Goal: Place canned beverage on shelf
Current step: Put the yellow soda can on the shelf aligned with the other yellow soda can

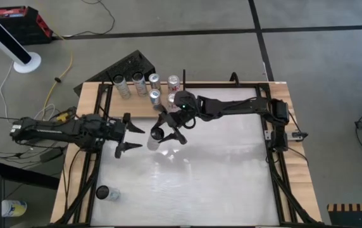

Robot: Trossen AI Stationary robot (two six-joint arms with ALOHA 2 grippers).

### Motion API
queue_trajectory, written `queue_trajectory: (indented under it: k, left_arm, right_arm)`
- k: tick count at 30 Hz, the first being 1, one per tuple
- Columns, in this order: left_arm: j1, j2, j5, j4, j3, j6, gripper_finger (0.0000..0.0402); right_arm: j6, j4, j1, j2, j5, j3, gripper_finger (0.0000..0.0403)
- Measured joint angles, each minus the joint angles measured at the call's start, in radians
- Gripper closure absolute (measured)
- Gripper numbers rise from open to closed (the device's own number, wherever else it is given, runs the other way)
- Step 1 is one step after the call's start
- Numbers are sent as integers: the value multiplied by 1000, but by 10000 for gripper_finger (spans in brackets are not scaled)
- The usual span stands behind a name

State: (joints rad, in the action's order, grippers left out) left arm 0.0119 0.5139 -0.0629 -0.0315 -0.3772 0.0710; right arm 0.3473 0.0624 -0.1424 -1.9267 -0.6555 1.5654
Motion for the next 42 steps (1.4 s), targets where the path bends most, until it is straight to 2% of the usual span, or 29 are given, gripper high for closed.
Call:
queue_trajectory:
  k: [5, 12, 16, 21, 25, 29, 33, 36, 38, 42]
  left_arm:
    - [-84, 44, -53, -69, 23, -9, 115]
    - [-156, 198, -152, -223, 23, -25, 101]
    - [-174, 289, -171, -297, 23, -40, 100]
    - [-179, 379, -270, -417, 23, -32, 100]
    - [-180, 429, -292, -457, 22, -48, 102]
    - [-180, 457, -319, -475, 22, -49, 120]
    - [-179, 457, -323, -481, 22, -52, 173]
    - [-178, 456, -325, -481, 22, -50, 176]
    - [-179, 455, -325, -482, 22, -49, 176]
    - [-178, 454, -310, -486, 22, -45, 176]
  right_arm:
    - [2, 0, -11, 4, 3, 2, 128]
    - [2, 0, -10, 4, 26, 2, 128]
    - [-6, -6, -8, 4, 29, 1, 128]
    - [-18, -6, -7, 4, 46, 1, 128]
    - [-28, -17, -5, 4, 56, 1, 128]
    - [-34, -21, 2, 4, 57, 1, 128]
    - [-38, -22, 1, 4, 55, 1, 128]
    - [-51, -22, 1, 4, 56, 1, 128]
    - [-53, -22, 0, 4, 56, 1, 115]
    - [-127, -26, -1, 4, 91, 1, 44]
